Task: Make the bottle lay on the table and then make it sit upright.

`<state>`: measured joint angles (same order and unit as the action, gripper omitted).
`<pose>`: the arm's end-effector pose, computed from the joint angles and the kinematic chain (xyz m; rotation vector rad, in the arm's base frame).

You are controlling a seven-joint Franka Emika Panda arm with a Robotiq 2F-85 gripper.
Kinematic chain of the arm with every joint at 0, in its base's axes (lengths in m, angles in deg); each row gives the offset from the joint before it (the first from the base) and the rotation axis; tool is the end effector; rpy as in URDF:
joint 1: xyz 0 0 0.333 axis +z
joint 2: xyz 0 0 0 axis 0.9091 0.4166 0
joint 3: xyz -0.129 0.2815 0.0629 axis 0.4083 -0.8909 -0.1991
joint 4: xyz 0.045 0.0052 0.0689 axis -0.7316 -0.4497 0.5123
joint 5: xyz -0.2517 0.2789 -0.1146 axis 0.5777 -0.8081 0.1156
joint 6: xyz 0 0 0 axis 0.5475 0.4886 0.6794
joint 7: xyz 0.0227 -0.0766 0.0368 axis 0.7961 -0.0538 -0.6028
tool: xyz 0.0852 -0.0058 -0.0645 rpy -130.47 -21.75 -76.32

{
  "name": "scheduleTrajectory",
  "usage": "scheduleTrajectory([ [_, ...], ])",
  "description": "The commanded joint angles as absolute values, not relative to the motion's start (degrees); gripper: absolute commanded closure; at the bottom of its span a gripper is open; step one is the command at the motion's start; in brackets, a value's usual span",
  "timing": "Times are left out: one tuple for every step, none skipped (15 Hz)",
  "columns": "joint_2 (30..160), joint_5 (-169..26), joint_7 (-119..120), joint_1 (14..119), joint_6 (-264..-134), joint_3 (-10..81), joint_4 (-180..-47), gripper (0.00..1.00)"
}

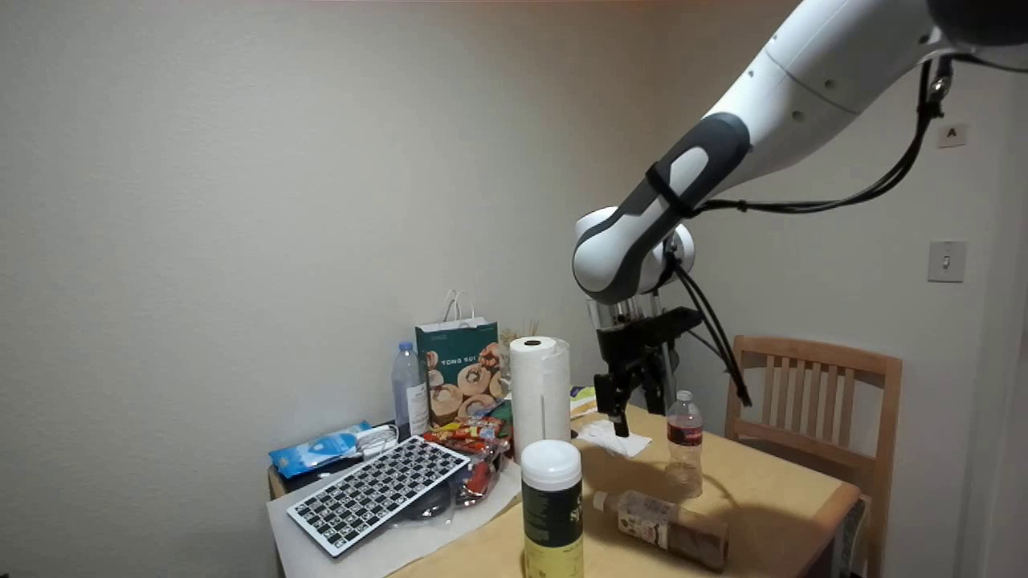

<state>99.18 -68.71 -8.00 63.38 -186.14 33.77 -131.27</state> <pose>0.6018 -0.0481 0.2920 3.0505 0.0837 -0.2486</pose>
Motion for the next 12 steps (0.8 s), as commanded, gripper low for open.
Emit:
scheduleTrajectory([
  [87.54, -70.15, -2.98, 63.88, -184.95, 33.81, -142.90, 0.00],
  [85.63, -70.27, -1.57, 63.98, -184.45, 33.83, -144.76, 0.00],
  [83.81, -69.68, -0.09, 64.14, -184.03, 33.95, -146.54, 0.00],
  [89.39, -69.38, -2.93, 63.71, -184.16, 33.73, -140.64, 0.00],
  [88.02, -69.35, -2.62, 63.75, -184.07, 33.72, -141.84, 0.00],
  [87.84, -69.35, -2.62, 63.77, -184.07, 33.71, -141.77, 0.00],
  [88.08, -69.35, -2.62, 63.79, -184.08, 33.71, -141.53, 0.00],
  [88.55, -69.35, -2.62, 63.79, -184.08, 33.72, -141.20, 0.00],
  [88.92, -69.35, -2.62, 63.79, -184.09, 33.73, -141.03, 0.00],
  [89.09, -69.35, -2.62, 63.81, -184.10, 33.73, -141.01, 0.00],
  [89.58, -69.79, -3.35, 63.80, -184.98, 33.53, -141.12, 0.00],
  [90.76, -70.25, -4.49, 63.74, -186.05, 33.29, -141.16, 0.00],
])
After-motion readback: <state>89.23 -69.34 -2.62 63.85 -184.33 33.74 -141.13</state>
